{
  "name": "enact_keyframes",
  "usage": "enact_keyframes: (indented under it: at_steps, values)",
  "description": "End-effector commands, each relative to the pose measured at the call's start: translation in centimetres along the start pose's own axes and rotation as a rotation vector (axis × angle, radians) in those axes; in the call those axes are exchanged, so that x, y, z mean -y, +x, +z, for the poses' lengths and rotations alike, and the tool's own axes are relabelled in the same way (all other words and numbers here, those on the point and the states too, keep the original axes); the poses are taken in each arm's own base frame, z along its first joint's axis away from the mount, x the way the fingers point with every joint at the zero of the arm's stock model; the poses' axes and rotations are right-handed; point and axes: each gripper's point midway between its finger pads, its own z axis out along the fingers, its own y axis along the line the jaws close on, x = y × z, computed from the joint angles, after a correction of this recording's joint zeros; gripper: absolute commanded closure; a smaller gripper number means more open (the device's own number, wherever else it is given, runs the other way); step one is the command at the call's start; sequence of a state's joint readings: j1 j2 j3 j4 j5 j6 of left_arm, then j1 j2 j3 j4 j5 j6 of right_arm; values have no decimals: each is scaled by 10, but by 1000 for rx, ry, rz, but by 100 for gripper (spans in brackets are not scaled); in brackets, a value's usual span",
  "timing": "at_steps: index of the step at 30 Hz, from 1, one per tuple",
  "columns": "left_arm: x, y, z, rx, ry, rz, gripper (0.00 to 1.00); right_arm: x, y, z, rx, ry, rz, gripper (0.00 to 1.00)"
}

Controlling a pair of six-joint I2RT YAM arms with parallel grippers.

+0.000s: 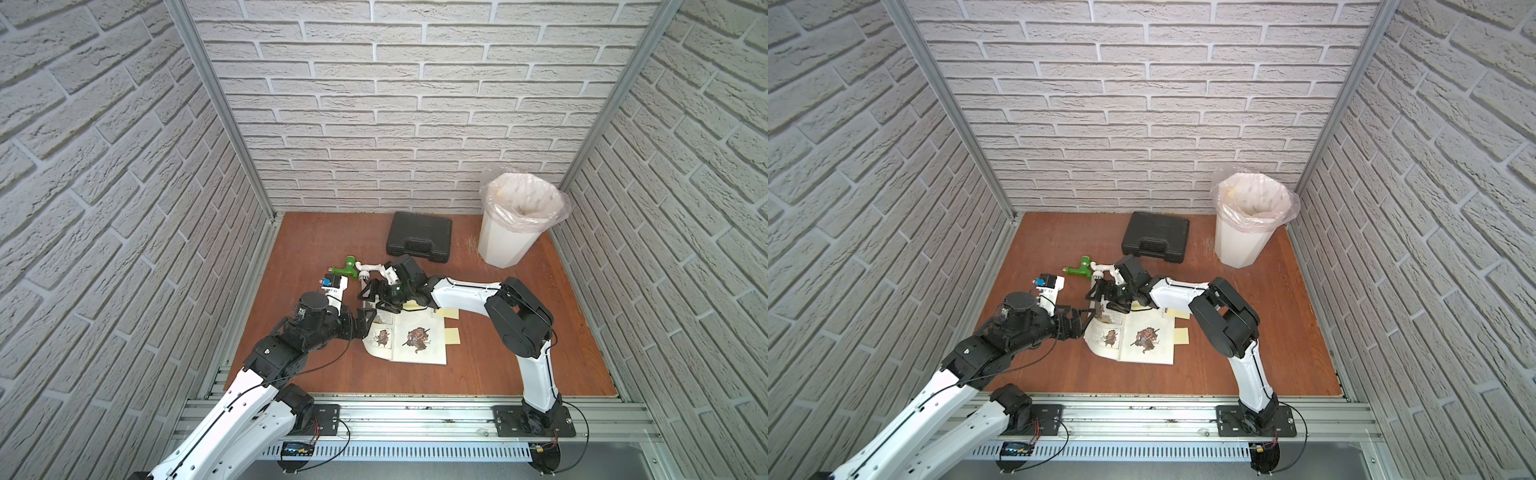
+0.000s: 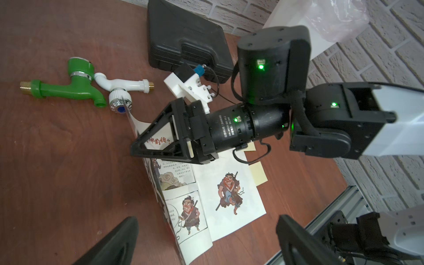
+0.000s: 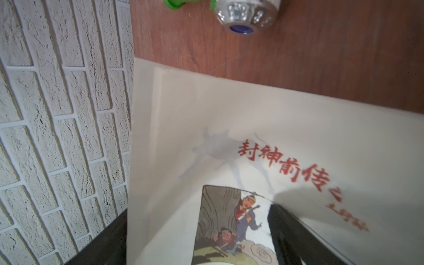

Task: Peel off the used sticky note
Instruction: Open the book at the center of the board.

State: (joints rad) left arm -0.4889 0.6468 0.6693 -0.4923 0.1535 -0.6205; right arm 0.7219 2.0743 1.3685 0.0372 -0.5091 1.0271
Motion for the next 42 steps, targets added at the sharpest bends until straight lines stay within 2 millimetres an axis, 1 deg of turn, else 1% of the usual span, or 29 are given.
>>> enact_keyframes:
  at_steps: [1,3,6,8,11,14,16,17,18,19,24,26,29,32,35,38,42]
  values:
    - [20,-23,-6,99,65,62,2,9,-1,7,-8,44,-14,7]
    - [26,-22,-3,89,87,66,2,7,-3,8,-7,42,-20,7]
    - [36,-16,7,54,122,79,2,0,-5,5,-5,33,-36,6]
    - [41,-13,13,45,125,99,2,-3,-7,2,-1,37,-49,6]
    - [44,-5,27,12,112,121,2,-9,-10,-6,8,39,-66,6]
    - [44,2,41,-12,108,118,2,-15,-16,-21,32,39,-93,7]
    - [44,6,51,-35,105,111,2,-20,-20,-35,56,30,-114,6]
    - [43,8,56,-46,100,110,2,-17,-22,-38,61,33,-115,6]
    - [42,10,61,-58,92,109,2,-23,-25,-51,81,19,-122,6]
    - [41,11,65,-65,86,112,2,-22,-27,-58,94,16,-118,6]
    - [40,15,89,-109,74,119,4,5,-39,-91,155,31,-65,5]
    - [40,17,100,-136,78,113,6,21,-42,-104,179,47,-43,5]
    - [40,19,117,-162,85,95,8,44,-41,-116,193,75,-10,6]
    - [34,24,134,-195,68,73,11,65,-38,-125,203,93,25,6]
    - [24,28,148,-223,41,42,14,81,-32,-130,204,111,47,6]
    - [14,32,157,-247,-2,25,17,90,-26,-133,200,127,55,6]
    - [14,38,168,-278,25,9,19,98,-20,-133,192,138,63,6]
